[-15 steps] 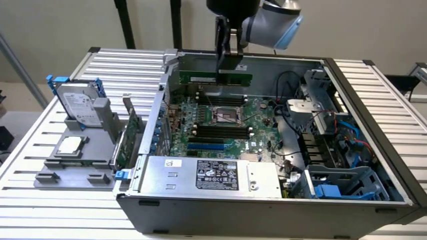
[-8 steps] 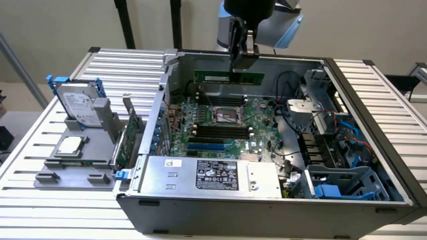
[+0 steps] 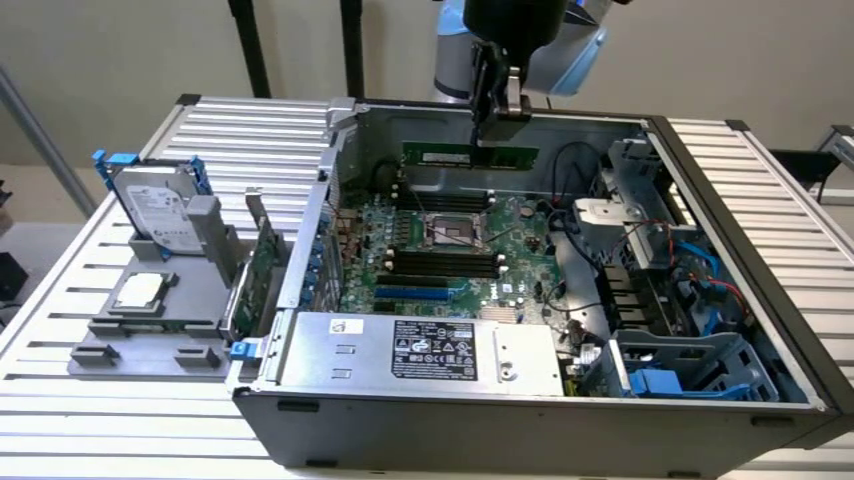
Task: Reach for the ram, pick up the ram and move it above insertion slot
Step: 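Pick up the ram and move it above insertion slot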
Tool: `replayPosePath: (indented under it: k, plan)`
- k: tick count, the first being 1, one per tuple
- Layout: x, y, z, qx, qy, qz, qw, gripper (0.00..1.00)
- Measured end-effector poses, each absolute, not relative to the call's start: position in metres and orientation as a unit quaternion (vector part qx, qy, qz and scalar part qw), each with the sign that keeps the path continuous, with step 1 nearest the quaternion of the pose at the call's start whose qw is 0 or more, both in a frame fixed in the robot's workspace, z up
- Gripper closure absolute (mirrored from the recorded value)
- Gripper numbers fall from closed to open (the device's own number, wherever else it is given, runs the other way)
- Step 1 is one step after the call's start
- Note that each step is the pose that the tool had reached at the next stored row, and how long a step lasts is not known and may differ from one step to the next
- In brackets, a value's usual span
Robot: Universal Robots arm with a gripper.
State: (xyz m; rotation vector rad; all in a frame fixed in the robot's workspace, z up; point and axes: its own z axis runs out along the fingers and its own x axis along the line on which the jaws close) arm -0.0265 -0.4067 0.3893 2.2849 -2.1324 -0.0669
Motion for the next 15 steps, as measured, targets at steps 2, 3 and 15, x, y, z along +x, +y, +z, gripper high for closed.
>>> replayPosePath:
  k: [2, 3, 15]
  plan:
    - [-0.0264, -0.4067, 0.3885, 0.726, -0.687, -0.023, 0.005, 0.86]
    - [-0.0264, -0.4066, 0.3884, 0.723, -0.691, -0.023, 0.005, 0.86]
    - [-0.0263, -0.4067, 0.3881, 0.714, -0.7, -0.023, 0.005, 0.86]
